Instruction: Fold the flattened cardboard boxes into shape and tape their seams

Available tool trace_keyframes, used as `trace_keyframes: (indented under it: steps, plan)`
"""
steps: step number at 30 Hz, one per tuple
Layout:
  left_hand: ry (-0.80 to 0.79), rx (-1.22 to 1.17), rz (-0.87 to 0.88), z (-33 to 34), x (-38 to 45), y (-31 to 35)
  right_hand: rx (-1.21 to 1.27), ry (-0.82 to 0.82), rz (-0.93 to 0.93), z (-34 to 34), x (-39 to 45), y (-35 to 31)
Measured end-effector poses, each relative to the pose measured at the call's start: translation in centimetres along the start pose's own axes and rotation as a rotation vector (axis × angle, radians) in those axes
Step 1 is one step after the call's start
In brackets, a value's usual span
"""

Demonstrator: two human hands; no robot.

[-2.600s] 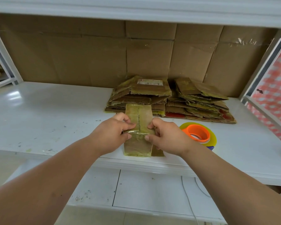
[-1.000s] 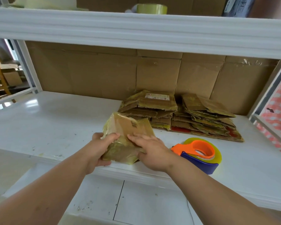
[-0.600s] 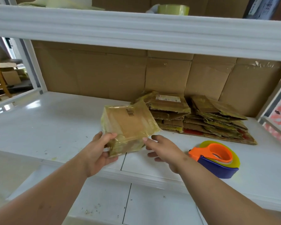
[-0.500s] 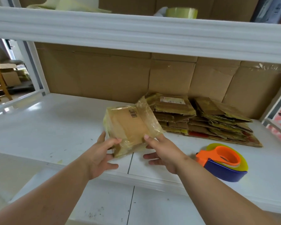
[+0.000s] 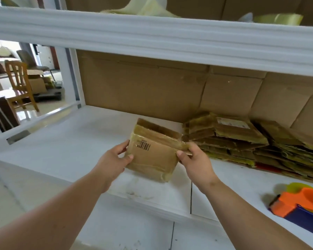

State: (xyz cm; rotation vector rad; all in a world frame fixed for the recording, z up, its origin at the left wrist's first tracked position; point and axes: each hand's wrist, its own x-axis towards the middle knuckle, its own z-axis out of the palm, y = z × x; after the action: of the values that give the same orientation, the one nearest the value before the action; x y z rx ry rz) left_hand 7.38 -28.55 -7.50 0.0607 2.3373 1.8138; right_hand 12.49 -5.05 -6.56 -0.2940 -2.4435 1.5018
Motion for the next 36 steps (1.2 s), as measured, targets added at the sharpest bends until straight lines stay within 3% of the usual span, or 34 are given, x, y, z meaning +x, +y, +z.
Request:
trace_keyframes:
  steps: [6,14,19,29,36]
  plan:
    - [0.116,0.218,-0.048,-2.3,2.8,-1.3,-0.045,-0.102,-0.046,3.4,3.9,-0.6]
    - [0.165,-0.082,-0.132,-6.5,6.0,-3.4,-0.128,-0.233,-0.095,8.1,8.2,-1.8]
    - [0.196,-0.128,-0.171,-10.0,9.5,-3.7,-0.117,-0.303,-0.104,11.8,10.2,-3.4]
    - [0.078,-0.074,-0.187,-18.4,17.2,-3.2,-0.029,-0.385,0.063,19.6,13.8,-7.7]
    - [-0.027,-0.011,-0.218,-21.6,20.5,-2.6,-0.14,-0.389,0.16,22.3,14.8,-8.7]
